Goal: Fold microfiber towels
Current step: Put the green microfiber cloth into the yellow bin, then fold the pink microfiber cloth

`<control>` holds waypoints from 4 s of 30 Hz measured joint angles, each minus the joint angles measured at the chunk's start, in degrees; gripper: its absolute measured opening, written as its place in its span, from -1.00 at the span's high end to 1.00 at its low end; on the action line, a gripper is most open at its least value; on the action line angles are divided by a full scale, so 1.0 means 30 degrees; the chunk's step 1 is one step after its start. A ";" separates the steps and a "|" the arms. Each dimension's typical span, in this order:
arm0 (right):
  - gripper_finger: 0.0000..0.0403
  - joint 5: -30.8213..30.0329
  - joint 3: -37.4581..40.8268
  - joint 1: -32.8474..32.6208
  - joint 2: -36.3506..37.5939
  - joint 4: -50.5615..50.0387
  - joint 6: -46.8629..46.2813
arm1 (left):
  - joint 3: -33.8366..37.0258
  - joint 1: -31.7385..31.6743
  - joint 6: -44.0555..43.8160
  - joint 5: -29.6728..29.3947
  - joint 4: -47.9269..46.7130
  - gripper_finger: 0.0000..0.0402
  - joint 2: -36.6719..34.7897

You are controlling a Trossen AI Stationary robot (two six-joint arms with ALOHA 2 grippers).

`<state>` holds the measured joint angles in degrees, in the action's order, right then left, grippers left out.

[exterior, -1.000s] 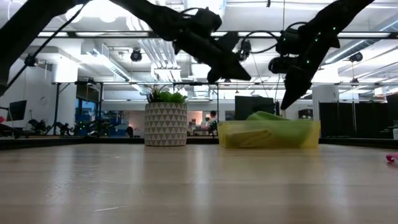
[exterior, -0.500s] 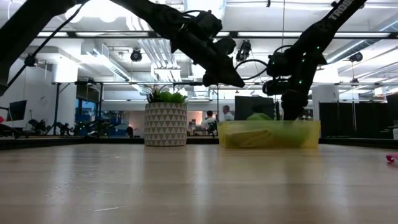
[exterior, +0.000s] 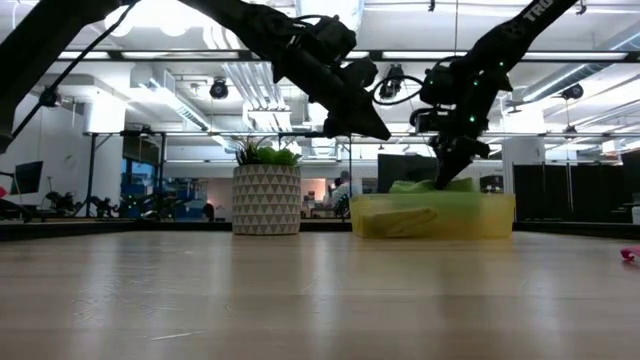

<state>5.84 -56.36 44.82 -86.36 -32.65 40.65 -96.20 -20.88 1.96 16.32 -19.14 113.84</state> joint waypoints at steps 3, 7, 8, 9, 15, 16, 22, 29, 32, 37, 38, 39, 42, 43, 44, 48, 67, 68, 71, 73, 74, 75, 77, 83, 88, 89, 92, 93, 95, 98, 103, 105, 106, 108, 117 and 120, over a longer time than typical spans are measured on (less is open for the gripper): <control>0.95 -0.0028 -0.0061 0.0000 -0.0372 -0.0037 0.1615 | 0.0000 0.0012 0.0000 0.0000 -0.0014 1.00 0.0000; 0.96 -0.0665 -0.0151 -0.0001 -0.1416 0.0153 0.2550 | 0.0000 0.0012 0.0000 0.0000 -0.0168 1.00 0.0000; 0.96 -0.0971 -0.0184 -0.0003 -0.1697 0.0276 0.2605 | 0.0000 0.0012 0.0000 -0.0002 -0.0265 1.00 0.0000; 0.96 -0.1299 -0.0219 0.0000 -0.1949 0.0491 0.2584 | 0.0000 0.0012 -0.0007 -0.0002 -0.0401 1.00 0.0000; 0.93 -0.2084 -0.1101 0.0084 -0.2898 0.0856 0.1192 | 0.0000 0.0130 -0.0007 0.0000 -0.0639 1.00 0.0000; 0.90 -0.1860 -0.1309 0.0117 -0.2908 0.0726 0.1052 | 0.0000 0.0157 -0.0007 0.0007 -0.0715 1.00 0.0000; 0.56 -0.1300 -0.3106 0.0483 -0.2841 -0.0776 -0.0229 | 0.0007 0.0238 0.0000 0.0007 -0.1175 1.00 0.0000; 0.30 0.3769 -0.4487 0.1915 -0.1912 -0.2722 -0.2796 | 0.0007 0.0238 0.0148 0.0007 -0.1260 1.00 0.0000; 0.37 0.5404 -0.4200 0.2302 -0.1901 -0.2735 -0.3552 | 0.0007 0.0238 0.0160 0.0007 -0.1264 1.00 0.0000; 0.76 0.5557 -0.3864 0.1862 -0.2884 -0.2582 -0.3562 | 0.0015 0.0245 0.0129 0.0007 -0.1268 1.00 0.0000; 0.85 0.5212 -0.3853 0.1643 -0.3163 -0.2258 -0.3584 | 0.0015 0.0245 0.0120 0.0011 -0.1283 1.00 0.0000; 0.90 0.4574 -0.3846 0.1415 -0.3482 -0.1856 -0.3700 | 0.0015 0.0260 0.0117 0.0011 -0.1290 1.00 0.0000; 0.93 0.2840 -0.3891 0.0838 -0.4512 -0.0355 -0.4047 | 0.0022 0.0307 0.0089 0.0015 -0.1305 1.00 0.0000; 0.94 0.2831 -0.4032 0.0667 -0.4849 -0.0156 -0.3786 | 0.0022 0.0336 0.0029 0.0008 -0.1319 1.00 0.0000; 0.95 0.2975 -0.4243 0.0514 -0.5189 -0.0037 -0.3426 | 0.0022 0.0365 0.0015 0.0021 -0.1332 1.00 0.0000; 0.96 0.2981 -0.5252 0.0034 -0.6346 -0.0743 -0.2926 | 0.0022 0.0464 0.0007 0.0024 -0.1445 1.00 0.0000; 0.96 -0.0072 -0.5485 0.1450 -0.4364 -0.8277 -0.7231 | 0.0022 0.0493 0.0138 0.0007 -0.1484 1.00 0.0000; 0.96 -0.0228 -0.5459 0.1450 -0.4679 -0.8334 -0.7356 | 0.0022 0.0493 0.0138 0.0007 -0.1482 1.00 0.0000; 0.96 -0.1104 -0.5454 0.1450 -0.5624 -0.7614 -0.7425 | 0.0022 0.0500 0.0117 0.0007 -0.1486 1.00 0.0000; 0.96 -0.1789 -0.5449 0.1450 -0.6080 -0.6368 -0.7467 | 0.0022 0.0515 0.0108 0.0041 -0.1497 1.00 0.0000; 0.96 -0.1949 -0.5449 0.1450 -0.6158 -0.5637 -0.7537 | 0.0022 0.0535 0.0031 0.0064 -0.1507 1.00 0.0000; 0.96 -0.1988 -0.5449 0.1450 -0.6151 -0.4920 -0.7556 | 0.0022 0.0579 0.0022 0.0101 -0.1551 1.00 0.0000; 0.96 -0.1988 -0.5456 0.1457 -0.6000 -0.3967 -0.7549 | 0.0022 0.0675 0.0015 0.0193 -0.1783 1.00 -0.0017; 0.96 -0.1995 -0.5784 0.1481 -0.4958 -0.4933 -0.7403 | 0.0022 0.0809 0.0124 0.0233 -0.2628 1.00 -0.0102; 0.96 -0.1973 -0.5780 0.1486 -0.3049 -0.5660 -0.7774 | 0.0022 0.0835 0.0138 0.0226 -0.2757 1.00 -0.0134; 0.96 -0.1973 -0.5784 0.1486 -0.2538 -0.5694 -0.7919 | 0.0022 0.0842 0.0157 0.0220 -0.2880 1.00 -0.0177; 0.96 -0.1955 -0.5784 0.1486 -0.0804 -0.6020 -0.8538 | 0.0029 0.0842 0.0747 0.0152 -0.3264 1.00 -0.0559; 0.96 -0.1837 -0.5779 0.1481 -0.0145 -0.6145 -0.8921 | 0.0029 0.0848 0.1016 0.0019 -0.3462 1.00 -0.0759; 0.96 -0.1067 -0.5681 0.1471 0.1308 -0.6429 -0.9723 | 0.0029 0.0857 0.1203 -0.0085 -0.3742 1.00 -0.1242; 0.96 0.1395 -0.5140 0.1152 0.3750 -0.6501 -1.0790 | 0.0036 0.0933 0.2190 -0.0110 -0.4875 1.00 -0.2280; 0.96 0.4674 -0.3480 -0.0826 0.8126 -0.6334 -1.4192 | 0.0322 0.1821 0.4023 -0.0017 -0.6353 1.00 -0.4194; 0.96 0.4722 -0.2548 -0.2280 0.9809 -0.6280 -1.6406 | 0.1087 0.2395 0.4383 0.0337 -0.6557 1.00 -0.4886; 0.96 0.4730 -0.2037 -0.3153 1.0604 -0.6148 -1.7707 | 0.1555 0.2702 0.4520 0.0518 -0.6516 1.00 -0.5165; 0.96 0.4772 -0.0889 -0.5118 1.2022 -0.5938 -2.0431 | 0.2632 0.3412 0.4612 0.0736 -0.6397 1.00 -0.5710; 0.95 0.2491 0.4006 -1.5435 1.3673 -0.2198 -3.1481 | 0.8727 0.6401 0.3192 0.0758 -0.4366 1.00 -0.8185; 0.87 0.2252 0.4505 -1.8640 1.2182 -0.2172 -3.3235 | 1.0581 0.7108 0.1739 0.0750 -0.2250 1.00 -0.8810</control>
<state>12.60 -42.85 -11.10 -49.82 -39.16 -59.06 -64.46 0.45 7.17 18.57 -25.89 87.41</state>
